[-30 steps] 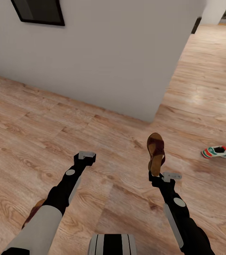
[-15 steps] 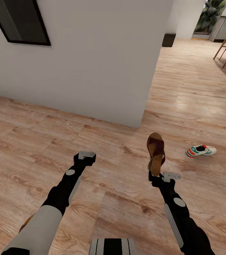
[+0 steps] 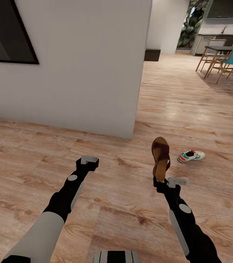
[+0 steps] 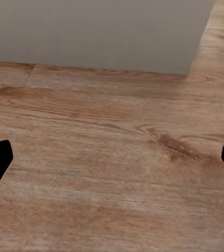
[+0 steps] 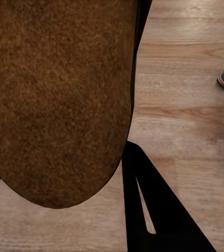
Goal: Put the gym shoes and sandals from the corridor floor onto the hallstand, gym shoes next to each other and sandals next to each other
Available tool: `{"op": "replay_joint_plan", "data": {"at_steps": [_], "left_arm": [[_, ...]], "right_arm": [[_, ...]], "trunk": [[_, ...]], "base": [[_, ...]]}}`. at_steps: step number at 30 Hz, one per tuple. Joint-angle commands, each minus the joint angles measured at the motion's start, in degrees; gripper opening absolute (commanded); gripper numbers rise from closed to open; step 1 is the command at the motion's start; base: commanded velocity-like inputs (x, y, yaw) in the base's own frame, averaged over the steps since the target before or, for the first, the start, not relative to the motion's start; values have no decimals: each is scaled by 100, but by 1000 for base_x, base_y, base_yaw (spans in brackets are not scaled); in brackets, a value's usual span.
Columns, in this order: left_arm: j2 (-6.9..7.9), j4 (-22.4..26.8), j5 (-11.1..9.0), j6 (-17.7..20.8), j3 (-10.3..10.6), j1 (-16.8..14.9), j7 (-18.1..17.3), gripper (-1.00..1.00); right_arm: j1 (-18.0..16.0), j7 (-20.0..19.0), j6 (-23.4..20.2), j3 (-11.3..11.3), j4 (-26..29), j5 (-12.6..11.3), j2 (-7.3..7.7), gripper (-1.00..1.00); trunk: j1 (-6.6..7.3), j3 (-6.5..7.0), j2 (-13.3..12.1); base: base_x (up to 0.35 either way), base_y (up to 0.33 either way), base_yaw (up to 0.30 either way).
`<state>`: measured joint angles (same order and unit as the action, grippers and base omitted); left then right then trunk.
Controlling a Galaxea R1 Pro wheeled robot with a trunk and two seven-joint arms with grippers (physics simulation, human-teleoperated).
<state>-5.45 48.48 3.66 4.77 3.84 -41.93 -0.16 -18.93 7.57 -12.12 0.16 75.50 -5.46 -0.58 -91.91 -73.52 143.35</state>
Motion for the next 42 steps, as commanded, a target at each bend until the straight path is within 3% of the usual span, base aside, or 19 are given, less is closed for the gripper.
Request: {"op": "replay_joint_plan", "data": {"at_steps": [1, 22, 42], "left_arm": [[0, 12, 38, 33, 1, 1, -2, 100], [0, 12, 38, 33, 2, 1, -2, 100], [0, 12, 38, 33, 3, 1, -2, 100]], "right_arm": [[-4, 34, -27, 2, 8, -74, -2, -100], [-2, 34, -27, 2, 11, -72, -1, -100], [-1, 34, -27, 2, 9, -78, -1, -100]], "trunk": [[3, 26, 0], [9, 224, -3], [9, 308, -3]], "base": [[0, 0, -222], [13, 0, -218], [321, 0, -192]]}}
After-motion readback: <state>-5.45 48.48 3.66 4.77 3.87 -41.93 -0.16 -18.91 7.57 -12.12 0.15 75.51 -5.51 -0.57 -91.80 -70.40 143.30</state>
